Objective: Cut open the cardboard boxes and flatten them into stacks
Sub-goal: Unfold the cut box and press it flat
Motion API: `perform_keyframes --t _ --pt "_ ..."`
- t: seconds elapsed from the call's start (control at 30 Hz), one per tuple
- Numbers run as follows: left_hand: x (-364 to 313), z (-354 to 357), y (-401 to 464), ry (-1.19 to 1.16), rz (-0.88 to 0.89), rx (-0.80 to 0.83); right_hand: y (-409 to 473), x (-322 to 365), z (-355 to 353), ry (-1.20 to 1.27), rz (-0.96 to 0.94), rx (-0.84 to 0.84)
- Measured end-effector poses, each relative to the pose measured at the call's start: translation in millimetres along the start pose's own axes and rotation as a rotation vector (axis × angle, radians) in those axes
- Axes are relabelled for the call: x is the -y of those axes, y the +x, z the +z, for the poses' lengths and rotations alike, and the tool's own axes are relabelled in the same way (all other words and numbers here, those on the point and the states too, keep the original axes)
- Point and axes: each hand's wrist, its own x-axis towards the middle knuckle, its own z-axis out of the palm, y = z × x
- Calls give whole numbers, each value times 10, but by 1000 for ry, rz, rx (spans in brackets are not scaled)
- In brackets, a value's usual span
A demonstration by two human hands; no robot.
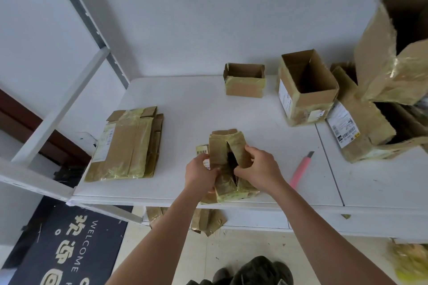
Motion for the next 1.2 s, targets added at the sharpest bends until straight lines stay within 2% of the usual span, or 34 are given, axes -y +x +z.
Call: perform_keyframes --t 0.43,0.53,0.63,0.73,0.83,0.9,1.03,1.2 --pt "12 24 -11 68 56 -29 41 -242 -274 581 103 173" --pt "6 29 -28 78 74 -38 34 -241 -315 560 109 210" --pt "-63 29 -86 118 138 -67 14 -118 -353 380 81 211" --pt "-209 21 -166 224 268 -146 57 26 -349 320 -4 96" --pt "-323 4 -256 260 396 -132 111 81 -309 235 -108 -231" --pt "-378 -26 -271 237 436 -100 110 78 -281 215 -163 -344" --pt "-495 -64 -229 78 539 -102 15 78 -180 199 -274 -321" --pt "-468 -58 -200 3 568 -60 -73 132 -173 207 -231 -419"
